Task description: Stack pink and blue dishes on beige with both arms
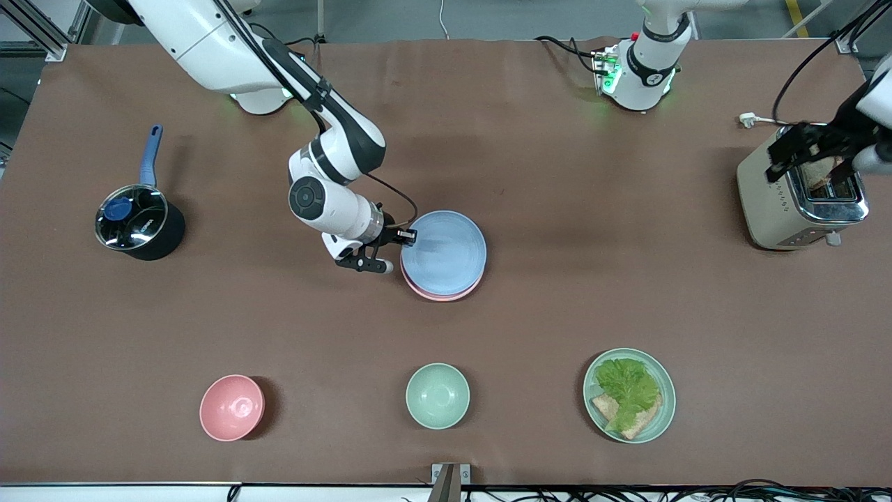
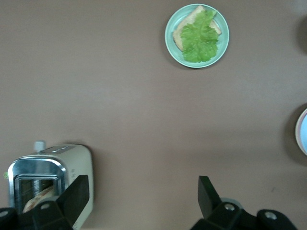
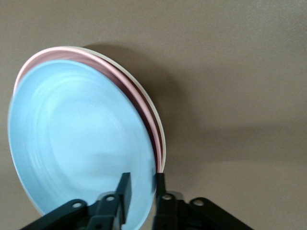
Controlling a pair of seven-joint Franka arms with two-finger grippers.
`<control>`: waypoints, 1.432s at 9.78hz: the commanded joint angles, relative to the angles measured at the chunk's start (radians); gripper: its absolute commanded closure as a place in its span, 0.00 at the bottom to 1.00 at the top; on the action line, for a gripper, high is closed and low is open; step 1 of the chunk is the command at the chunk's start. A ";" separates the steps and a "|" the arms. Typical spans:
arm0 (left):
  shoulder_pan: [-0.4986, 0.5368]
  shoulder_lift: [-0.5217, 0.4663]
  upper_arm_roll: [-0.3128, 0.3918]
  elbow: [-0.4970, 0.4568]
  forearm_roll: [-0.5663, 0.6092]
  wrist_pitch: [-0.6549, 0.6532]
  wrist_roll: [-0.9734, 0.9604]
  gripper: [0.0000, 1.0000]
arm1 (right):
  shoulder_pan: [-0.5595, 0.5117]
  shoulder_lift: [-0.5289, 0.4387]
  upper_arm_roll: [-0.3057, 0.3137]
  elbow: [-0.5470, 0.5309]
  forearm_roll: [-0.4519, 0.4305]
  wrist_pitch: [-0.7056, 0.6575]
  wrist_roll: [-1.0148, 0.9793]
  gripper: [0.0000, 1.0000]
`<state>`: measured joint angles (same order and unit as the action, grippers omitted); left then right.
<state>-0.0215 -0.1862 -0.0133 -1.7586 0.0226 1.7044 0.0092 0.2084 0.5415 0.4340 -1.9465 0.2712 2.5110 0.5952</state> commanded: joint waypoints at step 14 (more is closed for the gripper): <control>0.017 0.163 -0.002 0.303 -0.039 -0.241 -0.052 0.00 | -0.145 -0.529 -0.520 0.463 -0.311 -0.982 -0.383 0.00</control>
<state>-0.0105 -0.0260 -0.0138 -1.4383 -0.0015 1.4818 -0.0402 0.0570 -0.0026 -0.0545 -1.5483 -0.0467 1.6000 0.2738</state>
